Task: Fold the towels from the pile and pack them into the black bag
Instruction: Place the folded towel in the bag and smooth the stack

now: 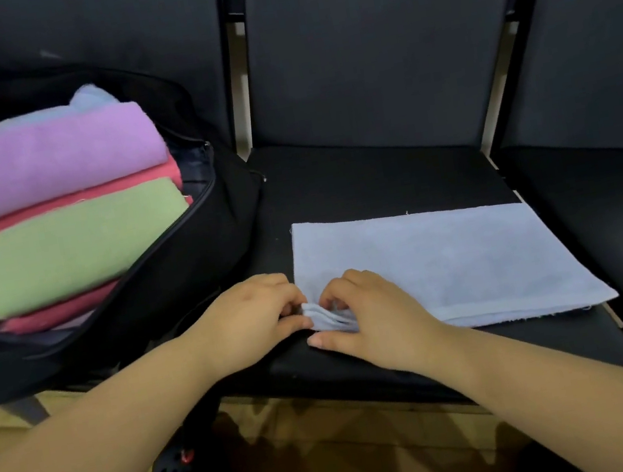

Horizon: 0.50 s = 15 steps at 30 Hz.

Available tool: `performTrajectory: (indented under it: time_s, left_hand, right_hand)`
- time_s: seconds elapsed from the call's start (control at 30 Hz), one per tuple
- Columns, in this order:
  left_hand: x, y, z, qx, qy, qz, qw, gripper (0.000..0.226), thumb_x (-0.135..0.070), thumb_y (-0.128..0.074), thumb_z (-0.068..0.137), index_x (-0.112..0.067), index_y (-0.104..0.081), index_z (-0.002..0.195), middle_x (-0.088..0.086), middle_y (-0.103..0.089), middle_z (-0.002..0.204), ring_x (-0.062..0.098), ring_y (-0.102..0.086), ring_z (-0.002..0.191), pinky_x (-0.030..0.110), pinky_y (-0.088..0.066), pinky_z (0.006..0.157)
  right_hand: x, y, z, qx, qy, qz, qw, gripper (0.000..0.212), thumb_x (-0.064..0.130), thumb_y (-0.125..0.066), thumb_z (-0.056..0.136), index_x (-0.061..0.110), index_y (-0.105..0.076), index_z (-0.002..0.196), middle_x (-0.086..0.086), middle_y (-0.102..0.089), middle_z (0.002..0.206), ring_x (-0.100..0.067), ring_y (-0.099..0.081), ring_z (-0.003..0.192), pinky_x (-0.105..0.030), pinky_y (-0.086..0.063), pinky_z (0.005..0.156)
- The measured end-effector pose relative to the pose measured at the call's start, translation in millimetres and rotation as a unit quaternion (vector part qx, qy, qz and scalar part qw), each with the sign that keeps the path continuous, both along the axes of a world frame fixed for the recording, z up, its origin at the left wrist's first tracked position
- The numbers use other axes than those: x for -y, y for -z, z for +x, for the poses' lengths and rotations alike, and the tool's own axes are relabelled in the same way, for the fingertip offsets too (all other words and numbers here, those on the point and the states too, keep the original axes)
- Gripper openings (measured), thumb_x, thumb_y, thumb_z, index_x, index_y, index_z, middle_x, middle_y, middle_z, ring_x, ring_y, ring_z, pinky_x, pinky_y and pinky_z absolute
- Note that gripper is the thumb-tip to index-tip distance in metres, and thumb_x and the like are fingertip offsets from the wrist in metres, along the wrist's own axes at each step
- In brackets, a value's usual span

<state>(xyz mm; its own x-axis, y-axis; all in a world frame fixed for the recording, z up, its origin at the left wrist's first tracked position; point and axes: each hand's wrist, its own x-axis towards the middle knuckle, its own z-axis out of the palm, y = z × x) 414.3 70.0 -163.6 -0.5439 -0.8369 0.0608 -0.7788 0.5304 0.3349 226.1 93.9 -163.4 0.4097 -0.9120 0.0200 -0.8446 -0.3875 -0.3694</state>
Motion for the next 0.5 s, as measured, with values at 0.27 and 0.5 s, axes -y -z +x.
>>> performTrajectory:
  time_s: [0.27, 0.5]
  left_hand:
    - [-10, -26, 3, -0.058, -0.001, 0.177, 0.982, 0.039, -0.044, -0.058, 0.090, -0.008, -0.065, 0.078, 0.000, -0.051, 0.068, 0.006, -0.043, 0.058, 0.022, -0.037, 0.059]
    - [-12, -41, 10, -0.042, 0.012, 0.187, 0.981, 0.049, -0.078, -0.070, 0.049, -0.044, -0.061, 0.083, -0.022, -0.052, 0.096, -0.002, -0.051, 0.097, 0.017, -0.043, 0.084]
  right_hand:
    - [-25, -4, 10, 0.018, 0.007, 0.016, 1.000, 0.033, 0.049, -0.057, 0.089, 0.019, -0.045, 0.082, 0.008, -0.041, 0.072, -0.009, -0.040, 0.066, -0.021, -0.032, 0.059]
    - [-38, -28, -10, 0.185, 0.059, 0.131, 0.972, 0.037, 0.043, -0.068, 0.083, 0.008, -0.056, 0.082, 0.001, -0.054, 0.069, -0.011, -0.046, 0.060, -0.024, -0.038, 0.059]
